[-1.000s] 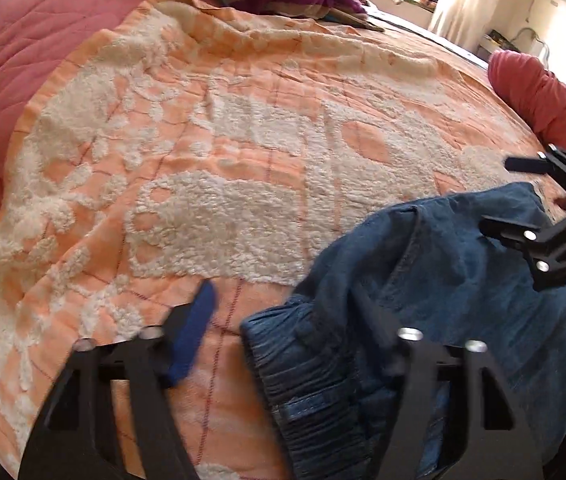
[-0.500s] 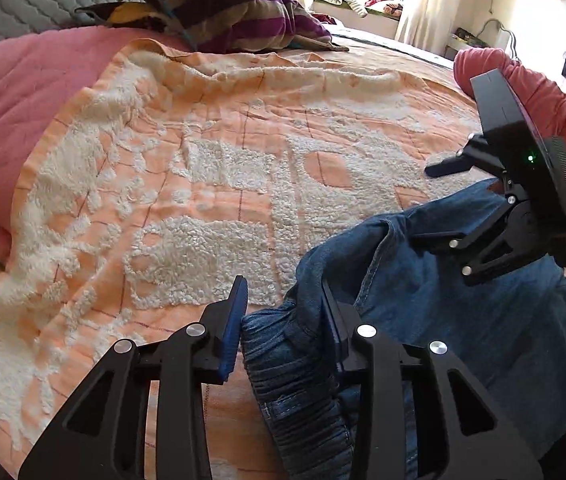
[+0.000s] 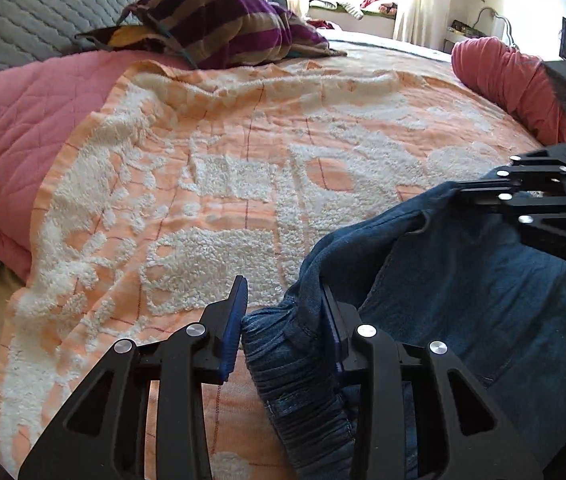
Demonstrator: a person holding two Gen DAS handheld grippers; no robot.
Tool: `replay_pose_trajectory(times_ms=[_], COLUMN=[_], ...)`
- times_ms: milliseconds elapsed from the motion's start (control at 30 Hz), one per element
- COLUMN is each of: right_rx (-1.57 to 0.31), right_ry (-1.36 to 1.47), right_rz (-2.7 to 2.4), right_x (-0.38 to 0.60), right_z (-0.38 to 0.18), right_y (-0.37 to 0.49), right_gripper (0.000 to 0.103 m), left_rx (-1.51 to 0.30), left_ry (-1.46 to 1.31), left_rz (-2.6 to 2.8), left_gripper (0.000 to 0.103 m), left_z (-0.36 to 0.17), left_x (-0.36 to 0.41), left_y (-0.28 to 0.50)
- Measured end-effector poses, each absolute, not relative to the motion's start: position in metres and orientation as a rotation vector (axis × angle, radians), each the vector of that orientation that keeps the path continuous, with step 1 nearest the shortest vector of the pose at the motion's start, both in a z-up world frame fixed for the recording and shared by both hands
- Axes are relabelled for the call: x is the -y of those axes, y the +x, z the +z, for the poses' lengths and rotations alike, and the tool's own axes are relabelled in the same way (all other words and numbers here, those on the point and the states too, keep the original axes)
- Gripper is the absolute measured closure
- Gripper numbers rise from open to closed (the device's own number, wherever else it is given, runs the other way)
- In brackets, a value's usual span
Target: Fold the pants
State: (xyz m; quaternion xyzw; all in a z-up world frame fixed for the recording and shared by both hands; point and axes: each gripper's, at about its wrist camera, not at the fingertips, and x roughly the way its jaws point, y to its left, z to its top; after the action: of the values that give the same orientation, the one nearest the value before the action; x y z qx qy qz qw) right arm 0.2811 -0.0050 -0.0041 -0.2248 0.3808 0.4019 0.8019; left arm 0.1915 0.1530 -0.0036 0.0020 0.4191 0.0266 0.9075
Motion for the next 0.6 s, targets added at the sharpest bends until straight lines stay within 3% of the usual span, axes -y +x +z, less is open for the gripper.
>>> replay_pose_trajectory(times_ms=[333, 600], right_rx=[-0.724, -0.714], right_ry=[-0.307, -0.259], right_rz=[0.88, 0.91], right_x=[0.06, 0.085], right_z=[0.042, 0.036], right_y=[0.202, 0.141], right_gripper=[0.102, 0.102], left_rx=[-0.763, -0.749], left_ry=[0.045, 0.093], left_rz=[0.016, 0.048], left_gripper=[0.07, 0.07], left_z=[0.029, 0.03], left_x=[-0.127, -0.104], left_y=[0.142, 0.093])
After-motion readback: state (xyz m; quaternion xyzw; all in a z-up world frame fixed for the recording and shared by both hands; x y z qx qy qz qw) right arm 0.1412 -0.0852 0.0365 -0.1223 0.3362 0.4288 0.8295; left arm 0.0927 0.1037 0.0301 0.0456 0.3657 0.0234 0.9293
